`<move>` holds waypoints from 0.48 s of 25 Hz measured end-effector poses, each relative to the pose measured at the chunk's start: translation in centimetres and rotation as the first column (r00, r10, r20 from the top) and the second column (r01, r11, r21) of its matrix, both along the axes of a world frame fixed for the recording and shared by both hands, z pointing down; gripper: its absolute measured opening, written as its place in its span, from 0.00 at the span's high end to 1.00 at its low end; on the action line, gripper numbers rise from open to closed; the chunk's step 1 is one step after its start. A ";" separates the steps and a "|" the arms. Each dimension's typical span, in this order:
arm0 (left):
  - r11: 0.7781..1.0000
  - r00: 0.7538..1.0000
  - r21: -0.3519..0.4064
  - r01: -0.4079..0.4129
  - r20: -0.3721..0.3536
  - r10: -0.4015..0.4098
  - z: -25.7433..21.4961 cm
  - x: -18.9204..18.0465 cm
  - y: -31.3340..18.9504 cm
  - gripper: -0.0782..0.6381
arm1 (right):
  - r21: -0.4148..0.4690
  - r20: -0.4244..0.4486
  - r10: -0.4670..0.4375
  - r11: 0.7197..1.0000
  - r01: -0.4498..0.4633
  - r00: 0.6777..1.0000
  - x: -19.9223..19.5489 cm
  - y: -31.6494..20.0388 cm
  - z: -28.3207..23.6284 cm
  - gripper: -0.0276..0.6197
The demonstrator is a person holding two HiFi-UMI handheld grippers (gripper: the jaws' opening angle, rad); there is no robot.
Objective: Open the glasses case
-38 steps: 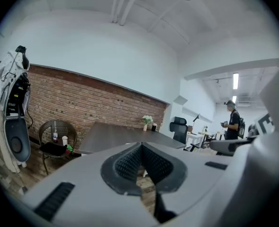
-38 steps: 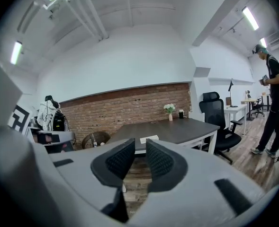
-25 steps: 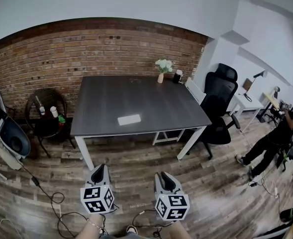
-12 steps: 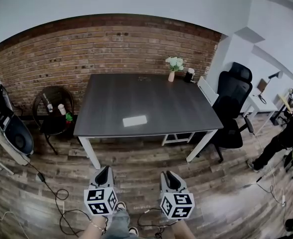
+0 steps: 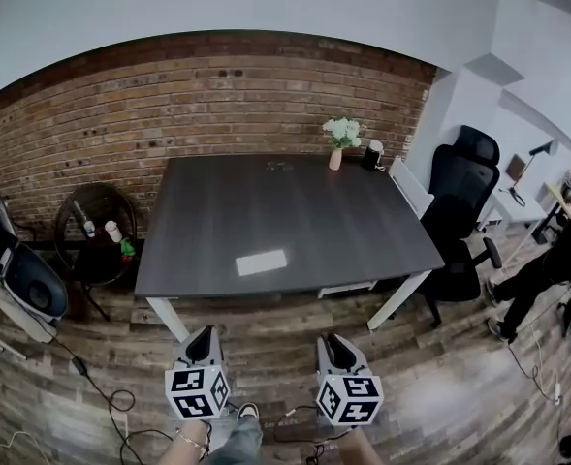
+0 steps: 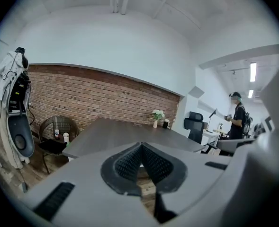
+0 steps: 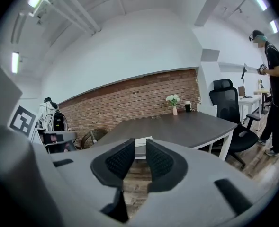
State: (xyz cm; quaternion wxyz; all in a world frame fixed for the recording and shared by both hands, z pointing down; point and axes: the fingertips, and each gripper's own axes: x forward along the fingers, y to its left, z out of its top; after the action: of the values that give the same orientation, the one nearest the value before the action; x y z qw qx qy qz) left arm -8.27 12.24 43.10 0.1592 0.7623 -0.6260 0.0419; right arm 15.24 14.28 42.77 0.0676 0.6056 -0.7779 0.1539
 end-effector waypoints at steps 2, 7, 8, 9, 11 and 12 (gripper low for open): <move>1.000 1.000 0.000 -0.005 0.000 0.005 -0.4 -0.4 -3.1 0.90 | 0.002 0.000 0.003 1.000 -0.003 1.000 -0.4 -2.8 -0.4 0.84; 1.000 1.000 0.014 -0.025 0.003 0.025 -1.1 -0.9 -9.8 0.90 | 0.018 0.001 0.007 1.000 -0.007 1.000 -1.3 -9.2 -1.2 0.85; 0.999 1.000 0.017 -0.029 0.003 0.029 -1.2 -1.0 -11.1 0.90 | 0.021 0.001 0.008 1.000 -0.008 1.000 -1.5 -10.4 -1.3 0.85; 0.999 0.999 0.020 -0.033 0.003 0.033 -1.4 -1.1 -12.3 0.90 | 0.024 0.001 0.008 1.000 -0.008 1.000 -1.7 -11.6 -1.5 0.85; 0.999 0.999 0.022 -0.040 0.001 0.040 -1.6 -1.4 -14.6 0.90 | 0.027 -0.003 0.005 1.000 -0.005 1.000 -2.3 -13.9 -1.8 0.85; 0.999 0.999 0.021 -0.042 -0.001 0.042 -1.6 -1.6 -15.7 0.90 | 0.028 -0.006 0.004 1.000 -0.004 1.000 -2.6 -14.9 -1.9 0.85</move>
State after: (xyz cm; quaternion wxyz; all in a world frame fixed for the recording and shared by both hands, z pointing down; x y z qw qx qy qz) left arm -9.90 -3.44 41.49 0.1506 0.7770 -0.6101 0.0380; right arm 12.67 -0.62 40.89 0.0611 0.6085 -0.7785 0.1415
